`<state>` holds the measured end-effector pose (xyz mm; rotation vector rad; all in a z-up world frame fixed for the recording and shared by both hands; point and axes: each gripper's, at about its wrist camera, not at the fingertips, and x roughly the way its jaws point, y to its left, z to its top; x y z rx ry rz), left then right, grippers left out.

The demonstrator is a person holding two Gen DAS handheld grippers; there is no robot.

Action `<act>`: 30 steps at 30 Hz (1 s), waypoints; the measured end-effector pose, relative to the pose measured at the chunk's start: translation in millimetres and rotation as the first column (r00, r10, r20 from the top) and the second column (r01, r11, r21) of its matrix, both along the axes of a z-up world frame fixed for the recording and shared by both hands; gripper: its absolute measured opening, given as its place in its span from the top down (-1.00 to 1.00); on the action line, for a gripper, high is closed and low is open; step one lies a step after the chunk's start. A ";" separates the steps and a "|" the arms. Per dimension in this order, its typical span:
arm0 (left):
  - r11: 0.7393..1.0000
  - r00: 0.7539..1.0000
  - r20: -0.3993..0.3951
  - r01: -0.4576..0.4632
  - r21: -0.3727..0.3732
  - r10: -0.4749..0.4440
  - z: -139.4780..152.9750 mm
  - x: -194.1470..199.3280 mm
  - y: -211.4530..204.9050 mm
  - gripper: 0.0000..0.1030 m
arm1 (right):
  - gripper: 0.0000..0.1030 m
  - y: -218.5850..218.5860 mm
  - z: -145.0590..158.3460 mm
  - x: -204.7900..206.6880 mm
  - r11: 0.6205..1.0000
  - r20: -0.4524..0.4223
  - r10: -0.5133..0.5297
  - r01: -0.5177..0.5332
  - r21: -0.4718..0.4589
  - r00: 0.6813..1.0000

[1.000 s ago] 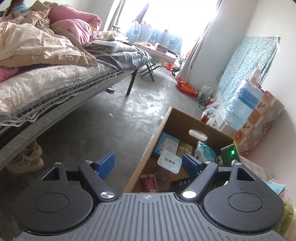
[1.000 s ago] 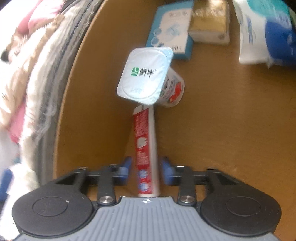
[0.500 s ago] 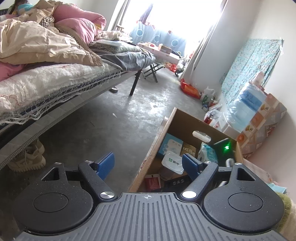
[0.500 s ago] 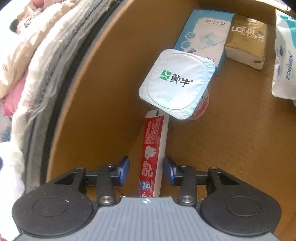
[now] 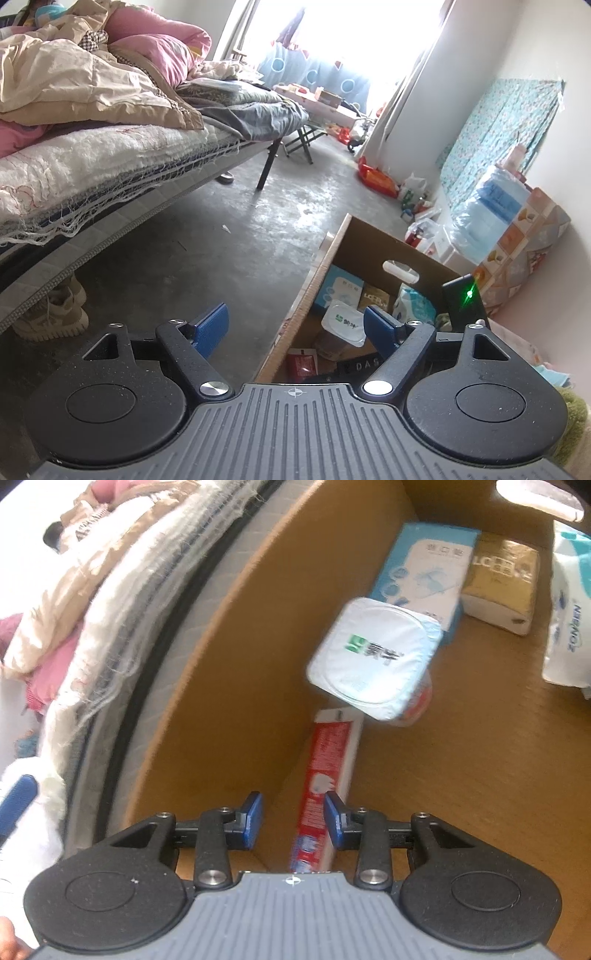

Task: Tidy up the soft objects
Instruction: 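Lower the toothpaste tube into the box beside the yogurt cup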

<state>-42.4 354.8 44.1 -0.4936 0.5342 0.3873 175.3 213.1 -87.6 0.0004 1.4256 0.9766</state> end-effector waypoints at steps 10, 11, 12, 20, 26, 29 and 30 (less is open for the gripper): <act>1.000 1.000 -0.001 -0.005 0.001 0.005 0.5 -0.5 -1.2 -0.62 | 0.19 25.1 -4.9 -20.7 0.967 0.145 0.221 -0.197 -0.164 0.964; 1.000 1.000 -0.001 -0.005 0.001 0.005 0.4 -0.6 -0.5 -0.62 | 0.20 27.5 -4.1 -22.0 0.961 0.157 0.244 -0.217 -0.173 0.957; 1.000 1.000 -0.001 -0.005 0.001 0.005 0.6 -0.8 -0.6 -0.62 | 0.20 29.6 -3.3 -22.7 0.956 0.165 0.262 -0.232 -0.178 0.951; 1.000 1.000 -0.001 -0.004 -0.001 0.004 0.0 -1.0 -0.6 -0.62 | 0.23 27.2 5.3 -15.8 0.945 0.215 0.290 -0.243 -0.221 0.933; 1.000 1.000 -0.006 0.004 0.001 -0.004 -0.9 1.0 0.2 -0.63 | 0.19 28.9 -5.8 -16.0 0.951 0.205 0.284 -0.248 -0.184 0.937; 1.000 1.000 -0.008 0.002 0.000 -0.002 -1.3 1.3 2.2 -0.63 | 0.25 32.4 -3.9 -22.1 0.921 0.252 0.374 -0.326 -0.213 0.893; 1.000 1.000 -0.006 0.001 -0.003 -0.001 -1.3 1.0 2.9 -0.63 | 0.25 31.9 -2.8 -22.6 0.911 0.268 0.401 -0.350 -0.217 0.876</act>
